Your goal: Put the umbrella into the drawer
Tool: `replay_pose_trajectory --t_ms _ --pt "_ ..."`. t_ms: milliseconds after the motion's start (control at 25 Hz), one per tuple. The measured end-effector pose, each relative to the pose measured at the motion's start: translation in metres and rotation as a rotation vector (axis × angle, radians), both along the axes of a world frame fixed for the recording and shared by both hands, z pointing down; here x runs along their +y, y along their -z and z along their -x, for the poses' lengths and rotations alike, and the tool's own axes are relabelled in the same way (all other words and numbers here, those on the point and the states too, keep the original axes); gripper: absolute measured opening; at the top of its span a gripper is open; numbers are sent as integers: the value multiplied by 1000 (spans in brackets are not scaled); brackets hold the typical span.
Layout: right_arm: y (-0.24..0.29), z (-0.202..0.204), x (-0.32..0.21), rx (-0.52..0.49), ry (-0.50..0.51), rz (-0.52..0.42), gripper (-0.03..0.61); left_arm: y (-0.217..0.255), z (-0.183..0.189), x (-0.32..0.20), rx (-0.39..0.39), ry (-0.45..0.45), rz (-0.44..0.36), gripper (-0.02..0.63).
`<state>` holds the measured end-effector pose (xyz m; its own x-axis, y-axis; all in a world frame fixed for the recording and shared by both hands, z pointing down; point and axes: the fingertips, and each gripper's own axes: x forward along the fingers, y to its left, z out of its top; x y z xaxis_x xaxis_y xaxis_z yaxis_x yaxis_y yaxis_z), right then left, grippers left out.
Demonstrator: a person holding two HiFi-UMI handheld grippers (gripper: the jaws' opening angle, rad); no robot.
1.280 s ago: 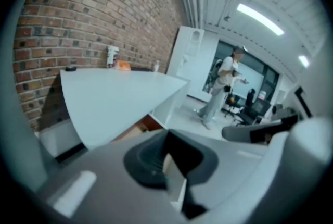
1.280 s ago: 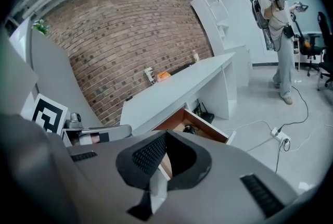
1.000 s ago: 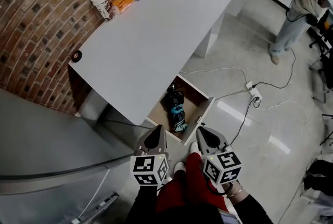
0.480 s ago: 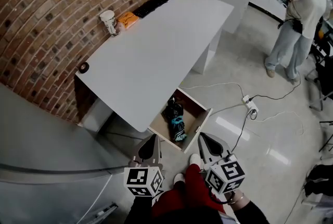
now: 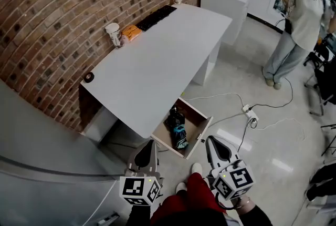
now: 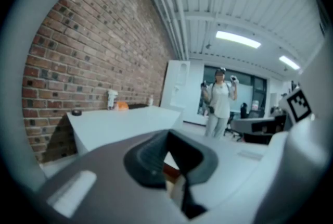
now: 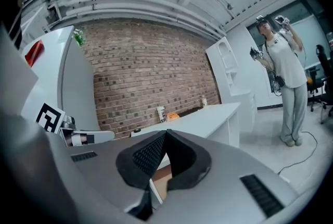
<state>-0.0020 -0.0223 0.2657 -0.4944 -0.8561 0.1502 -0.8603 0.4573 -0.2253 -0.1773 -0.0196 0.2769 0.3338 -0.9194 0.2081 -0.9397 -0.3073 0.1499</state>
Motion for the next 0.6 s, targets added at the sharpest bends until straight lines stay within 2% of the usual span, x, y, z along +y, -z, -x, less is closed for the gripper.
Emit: replay_pose_trajectory --t_ms 600 --pt "59 -1 35 -53 -9 -138 6 40 5 38 -14 -35 -98 3"
